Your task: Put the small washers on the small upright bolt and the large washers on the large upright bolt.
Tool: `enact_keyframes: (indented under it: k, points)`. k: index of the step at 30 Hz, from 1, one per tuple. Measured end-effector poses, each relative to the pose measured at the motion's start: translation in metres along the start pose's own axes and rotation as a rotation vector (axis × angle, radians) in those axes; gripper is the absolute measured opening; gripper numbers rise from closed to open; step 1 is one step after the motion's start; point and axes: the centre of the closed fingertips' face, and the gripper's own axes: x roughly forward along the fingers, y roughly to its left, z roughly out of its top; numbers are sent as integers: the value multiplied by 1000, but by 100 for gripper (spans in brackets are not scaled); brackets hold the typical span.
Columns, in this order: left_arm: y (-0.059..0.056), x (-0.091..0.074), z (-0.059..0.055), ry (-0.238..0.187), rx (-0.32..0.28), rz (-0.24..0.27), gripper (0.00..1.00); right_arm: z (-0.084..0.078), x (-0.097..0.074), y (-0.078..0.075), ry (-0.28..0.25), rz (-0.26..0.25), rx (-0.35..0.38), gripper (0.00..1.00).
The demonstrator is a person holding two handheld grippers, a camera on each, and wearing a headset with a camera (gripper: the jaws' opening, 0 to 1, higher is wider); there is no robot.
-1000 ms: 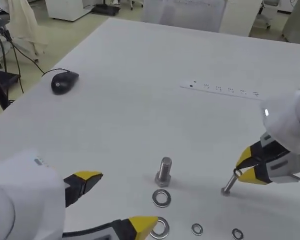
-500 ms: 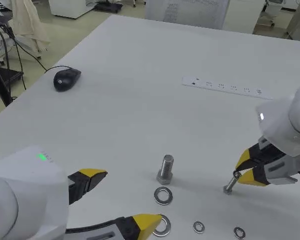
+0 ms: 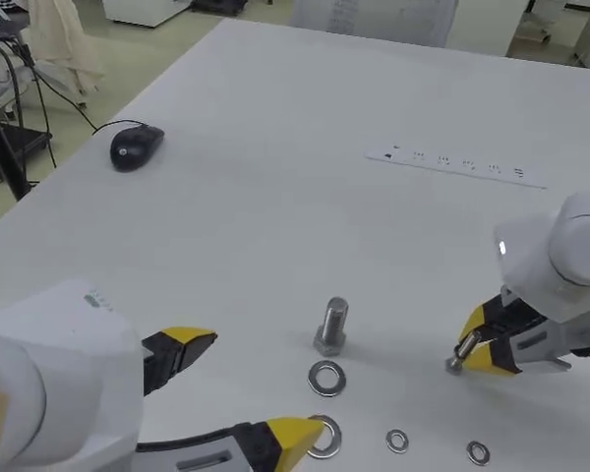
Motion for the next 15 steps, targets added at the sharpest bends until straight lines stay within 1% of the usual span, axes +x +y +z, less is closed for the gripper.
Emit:
enact_keyframes:
  k: [2,5,9,15]
  points:
    - [0,0,0,1,-1,-1,65,-2,3,1,7,6,0,13]
    - [-1,0,-1,8,-2,-3,65,-4,8,1,-4,8,-11,13]
    - [-1,-1,1,-2,-2,-2,65,-9,12,2,1,15,-10,13]
    - [-1,-1,1,-3,-5,-1,65,-12,11,1,2,8,-13,13]
